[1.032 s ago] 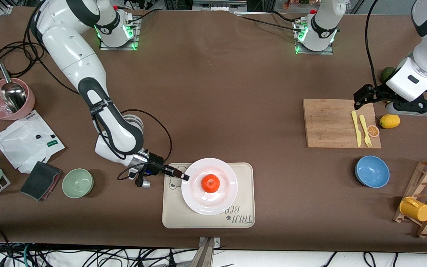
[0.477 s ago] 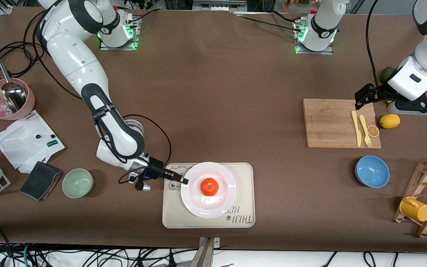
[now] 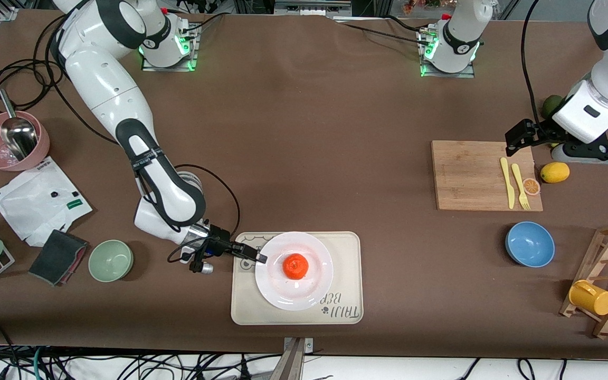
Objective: Place orange and plate with both arms
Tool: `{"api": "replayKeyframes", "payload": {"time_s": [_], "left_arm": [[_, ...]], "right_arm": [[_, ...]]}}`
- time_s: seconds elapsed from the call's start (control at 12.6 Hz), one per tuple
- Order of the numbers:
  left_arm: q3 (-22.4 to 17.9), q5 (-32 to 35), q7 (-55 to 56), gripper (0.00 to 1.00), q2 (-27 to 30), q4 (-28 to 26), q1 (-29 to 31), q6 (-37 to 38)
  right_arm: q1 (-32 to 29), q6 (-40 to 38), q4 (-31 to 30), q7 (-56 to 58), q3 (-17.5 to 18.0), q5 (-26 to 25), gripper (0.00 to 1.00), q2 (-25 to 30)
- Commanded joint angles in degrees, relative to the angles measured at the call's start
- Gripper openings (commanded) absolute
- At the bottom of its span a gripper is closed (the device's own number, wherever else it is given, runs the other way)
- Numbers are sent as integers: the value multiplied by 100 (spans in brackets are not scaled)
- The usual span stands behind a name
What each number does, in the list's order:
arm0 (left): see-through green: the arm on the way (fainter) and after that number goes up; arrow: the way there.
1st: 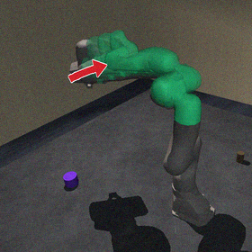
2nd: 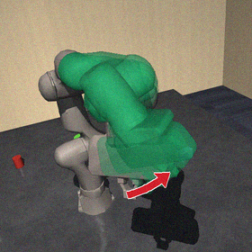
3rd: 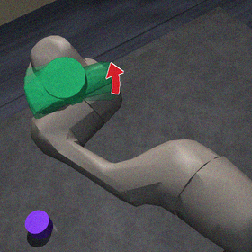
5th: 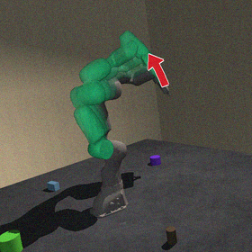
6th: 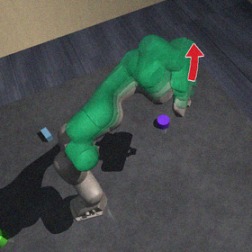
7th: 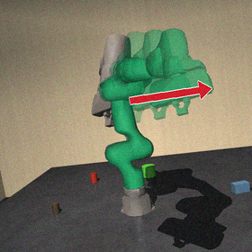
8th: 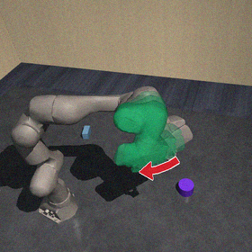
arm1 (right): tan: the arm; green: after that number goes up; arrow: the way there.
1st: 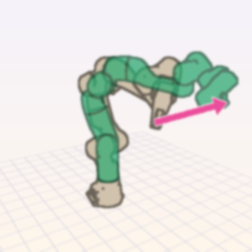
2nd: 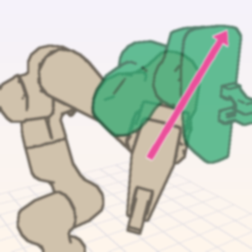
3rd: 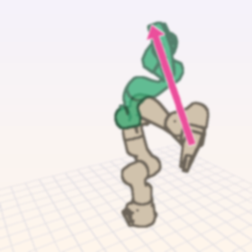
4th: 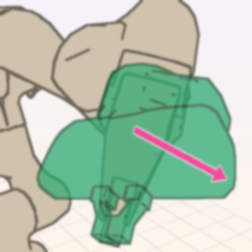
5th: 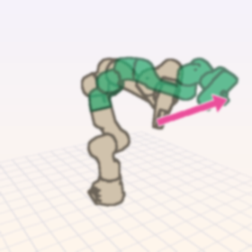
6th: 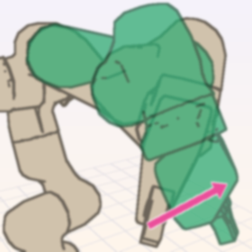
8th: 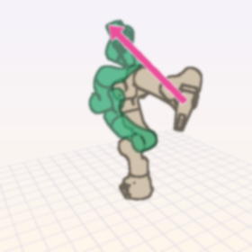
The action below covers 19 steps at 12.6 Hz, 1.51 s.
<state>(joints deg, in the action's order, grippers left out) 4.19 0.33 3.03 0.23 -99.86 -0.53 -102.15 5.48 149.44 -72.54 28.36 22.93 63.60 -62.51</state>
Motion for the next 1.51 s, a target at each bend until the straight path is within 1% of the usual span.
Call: {"api": "replayKeyframes", "payload": {"time_s": [0.0,0.08,0.16,0.24,0.32,0.64,0.71,0.79,0.95,1.11,1.27,1.35,1.43], "left_arm": [[3,-121,-66,100,4,90,35,54],[3,-121,-66,100,4,90,35,54],[3,-121,-66,100,4,90,35,54],[3,-121,-66,100,4,90,35,54],[3,-121,-66,100,4,90,35,54],[3,-121,-66,100,4,90,35,54],[3,-121,-66,100,4,90,35,54],[3,-121,-66,100,4,90,35,54],[3,-121,-66,100,4,90,35,54],[3,-121,-66,100,4,90,35,54],[3,-121,-66,100,4,90,35,54],[3,-121,-66,100,4,90,35,54],[3,-121,-66,100,4,90,35,54]], "right_arm": [[-65,-64,179,-129,37,-522,67,-77],[-74,-64,135,-121,37,-750,73,-51],[-74,-64,65,-120,28,-1039,100,19],[-126,-64,-92,-120,28,-1347,100,159],[-144,-64,-294,-147,28,-1524,100,360],[-135,-90,-1173,-112,-235,-1718,100,1292],[-135,-229,-1314,-112,-314,-1736,100,1538],[-127,-448,-1437,-103,-498,-1806,100,1766],[-118,-1167,-1666,-138,-980,-2524,100,2276],[-118,-1801,-2026,-164,-1403,-2965,100,2882],[-118,-2687,-2133,-313,-1842,-3579,100,3383],[-118,-3118,-2133,-584,-1975,-3991,100,3655],[-126,-3462,-2133,-934,-1985,-4456,100,3911]]}}
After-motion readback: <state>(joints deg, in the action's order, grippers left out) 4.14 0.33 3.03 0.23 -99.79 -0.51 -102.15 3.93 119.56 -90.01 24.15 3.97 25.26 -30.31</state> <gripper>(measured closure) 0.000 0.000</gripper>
